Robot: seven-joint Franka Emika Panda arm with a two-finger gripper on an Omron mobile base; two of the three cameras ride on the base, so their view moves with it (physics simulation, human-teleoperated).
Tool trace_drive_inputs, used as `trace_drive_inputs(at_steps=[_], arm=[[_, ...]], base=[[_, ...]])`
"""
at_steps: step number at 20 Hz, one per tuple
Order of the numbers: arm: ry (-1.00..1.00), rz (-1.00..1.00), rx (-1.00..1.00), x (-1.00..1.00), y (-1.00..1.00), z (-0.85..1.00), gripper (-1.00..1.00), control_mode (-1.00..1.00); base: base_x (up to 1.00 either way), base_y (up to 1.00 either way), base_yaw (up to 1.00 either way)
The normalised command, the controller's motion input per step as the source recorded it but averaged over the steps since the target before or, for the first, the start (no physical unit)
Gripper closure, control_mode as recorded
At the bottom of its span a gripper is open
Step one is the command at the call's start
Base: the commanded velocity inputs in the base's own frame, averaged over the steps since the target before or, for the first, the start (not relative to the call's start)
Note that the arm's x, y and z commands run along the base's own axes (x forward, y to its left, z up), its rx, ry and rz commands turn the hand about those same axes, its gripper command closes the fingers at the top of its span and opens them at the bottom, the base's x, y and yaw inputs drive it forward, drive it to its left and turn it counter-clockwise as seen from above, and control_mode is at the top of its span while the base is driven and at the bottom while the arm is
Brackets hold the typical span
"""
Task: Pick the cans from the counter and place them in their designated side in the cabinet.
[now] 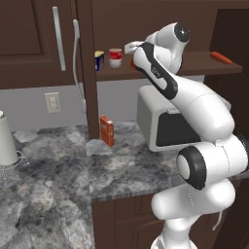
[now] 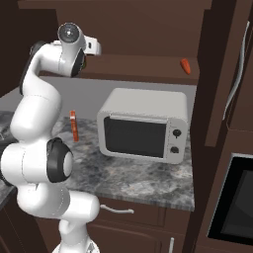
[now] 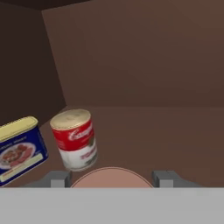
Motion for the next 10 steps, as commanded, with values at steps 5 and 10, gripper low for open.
trace_drive_inputs(at_steps=[5, 10], arm=[[0.03, 0.01, 0.0, 0.2, 0.04, -0.12, 1.0, -1.0], [0.01, 0.01, 0.0, 0.21, 0.03, -0.11, 1.0, -1.0]], base=[[0.0, 0.0, 0.0], [0.0, 0.0, 0.0]])
